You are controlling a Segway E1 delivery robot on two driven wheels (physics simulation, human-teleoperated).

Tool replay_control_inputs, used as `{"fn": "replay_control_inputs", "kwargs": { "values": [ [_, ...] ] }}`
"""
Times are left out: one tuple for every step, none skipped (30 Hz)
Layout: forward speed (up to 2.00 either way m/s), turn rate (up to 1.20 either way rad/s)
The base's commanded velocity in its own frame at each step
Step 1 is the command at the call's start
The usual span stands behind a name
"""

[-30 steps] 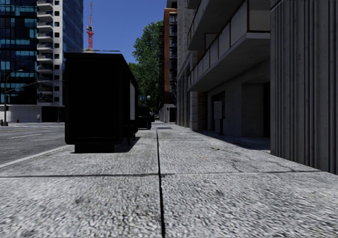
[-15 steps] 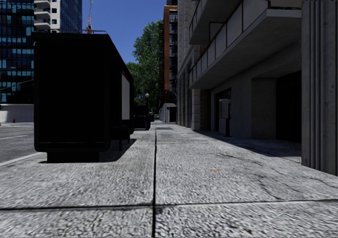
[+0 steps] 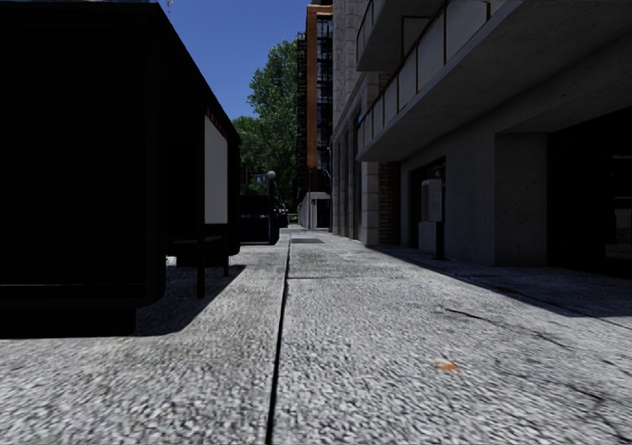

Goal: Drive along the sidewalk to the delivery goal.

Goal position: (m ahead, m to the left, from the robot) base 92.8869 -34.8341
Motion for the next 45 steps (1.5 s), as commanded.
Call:
{"fn": "replay_control_inputs", "kwargs": {
  "values": [
    [2.00,0.00],
    [2.00,0.00],
    [2.00,0.00],
    [2.00,0.00],
    [2.00,0.00],
    [2.00,0.00],
    [2.00,0.00],
    [2.00,0.00],
    [2.00,0.00],
    [2.00,0.00],
    [2.00,0.00],
    [2.00,0.00],
    [2.00,0.00],
    [2.00,0.00],
    [2.00,0.00],
    [2.00,0.00],
    [2.00,0.00],
    [2.00,0.00],
    [2.00,0.00],
    [2.00,0.00],
    [2.00,0.00],
    [2.00,0.00],
    [2.00,0.00],
    [2.00,0.00],
    [2.00,0.00],
    [2.00,0.00],
    [2.00,0.00],
    [2.00,0.00],
    [2.00,0.00],
    [2.00,0.00],
    [2.00,0.00],
    [2.00,0.00],
    [2.00,0.00],
    [2.00,0.00],
    [2.00,0.00],
    [2.00,0.00],
    [2.00,0.00],
    [2.00,0.00],
    [2.00,0.00],
    [2.00,0.00],
    [2.00,0.00],
    [2.00,0.00],
    [2.00,0.00],
    [2.00,0.00],
    [2.00,0.00]
  ]
}}
